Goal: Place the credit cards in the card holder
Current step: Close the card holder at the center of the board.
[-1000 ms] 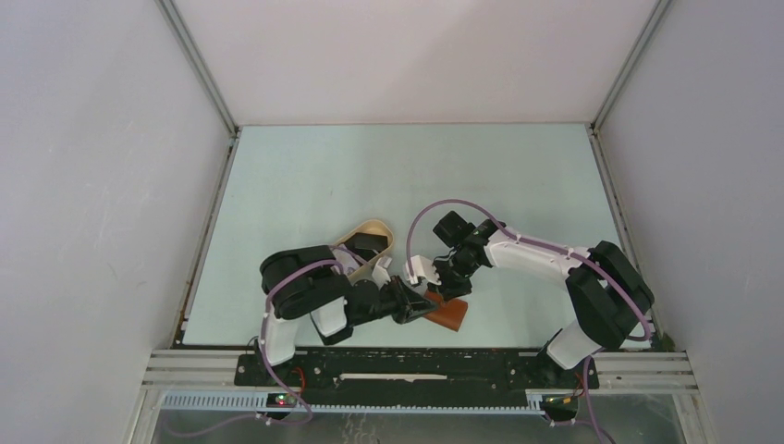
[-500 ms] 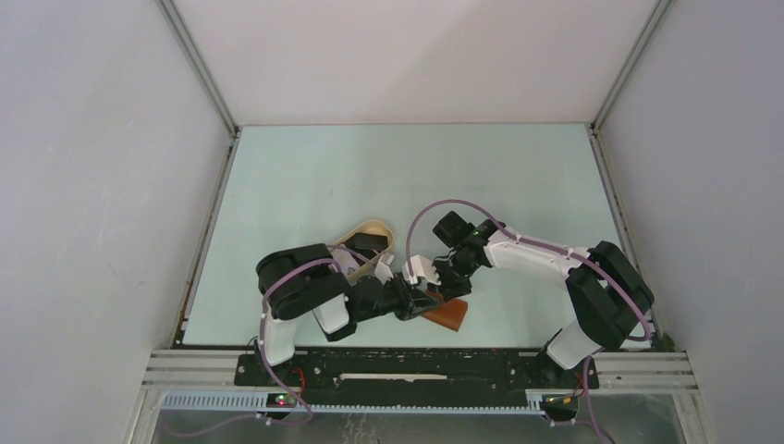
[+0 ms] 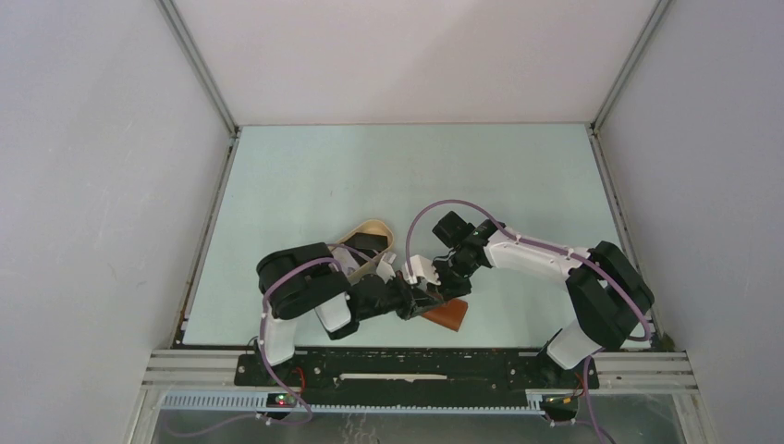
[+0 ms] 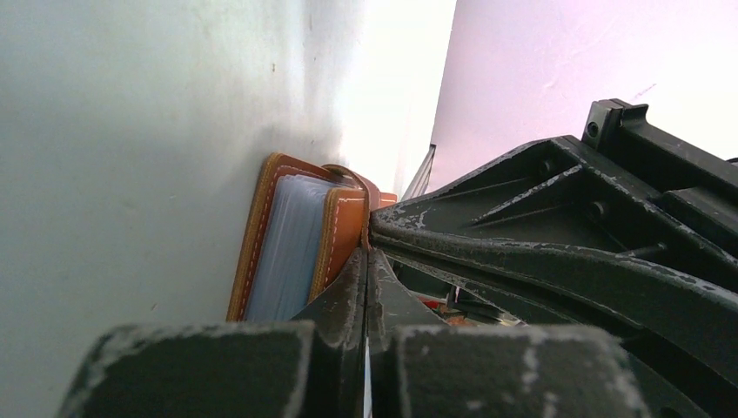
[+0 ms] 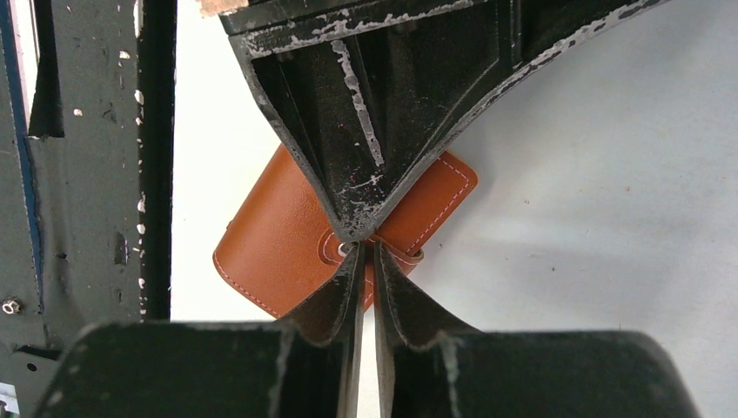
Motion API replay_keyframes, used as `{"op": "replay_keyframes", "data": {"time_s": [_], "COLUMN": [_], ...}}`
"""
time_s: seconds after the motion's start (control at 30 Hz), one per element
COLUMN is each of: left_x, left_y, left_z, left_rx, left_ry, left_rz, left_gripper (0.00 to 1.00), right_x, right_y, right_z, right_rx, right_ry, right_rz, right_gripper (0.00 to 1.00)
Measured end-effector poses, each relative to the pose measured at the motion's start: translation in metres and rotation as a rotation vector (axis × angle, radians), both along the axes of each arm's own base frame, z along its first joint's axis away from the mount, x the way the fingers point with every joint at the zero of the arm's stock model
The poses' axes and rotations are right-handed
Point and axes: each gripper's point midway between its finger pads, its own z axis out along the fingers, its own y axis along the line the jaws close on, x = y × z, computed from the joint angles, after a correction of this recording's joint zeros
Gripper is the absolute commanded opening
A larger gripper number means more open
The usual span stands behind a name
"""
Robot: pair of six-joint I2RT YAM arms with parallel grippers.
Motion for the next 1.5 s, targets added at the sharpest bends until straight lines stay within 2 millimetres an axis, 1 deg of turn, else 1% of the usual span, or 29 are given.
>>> {"op": "replay_keyframes", "data": {"time_s": [0.13, 0.27, 0.4, 0.53, 0.63, 0.77, 1.03, 1.5], "left_x": [0.000, 0.000, 0.000, 0.000, 0.000, -0.001, -0.002, -0.003], "left_y": [0.000, 0.000, 0.000, 0.000, 0.000, 0.000, 0.001, 0.002], "left_z": [0.000, 0.000, 0.000, 0.000, 0.000, 0.000, 0.000, 0.000], "left_rx": [-0.002, -0.011, -0.017, -0.019, -0.019, -0.021, -0.028, -0.032], "left_ry": [-0.003, -0.010, -0.018, -0.023, -0.024, -0.025, -0.032, -0.040], "left_rz": [-0.003, -0.004, -0.005, -0.007, -0.007, -0.007, -0.011, -0.015], "left_gripper": [0.00, 0.00, 0.00, 0.00, 0.00, 0.00, 0.00, 0.00], "right_x": [0.002, 0.004, 0.006, 0.005, 0.002, -0.004, -0.011, -0.011], "right_y": [0.000, -0.001, -0.003, -0.002, -0.001, -0.002, -0.003, -0.002], "right_z": [0.001, 0.003, 0.009, 0.020, 0.022, 0.020, 0.004, 0.001], "right_rx": [0.003, 0.015, 0.041, 0.080, 0.091, 0.081, 0.028, 0.009], "right_ry": [-0.007, -0.006, 0.001, -0.004, 0.008, 0.030, 0.072, 0.066], "right_rz": [-0.008, -0.026, -0.050, -0.054, -0.050, -0.040, -0.024, -0.034], "right_gripper": [0.25, 0.28, 0.28, 0.25, 0.22, 0.20, 0.20, 0.18]}}
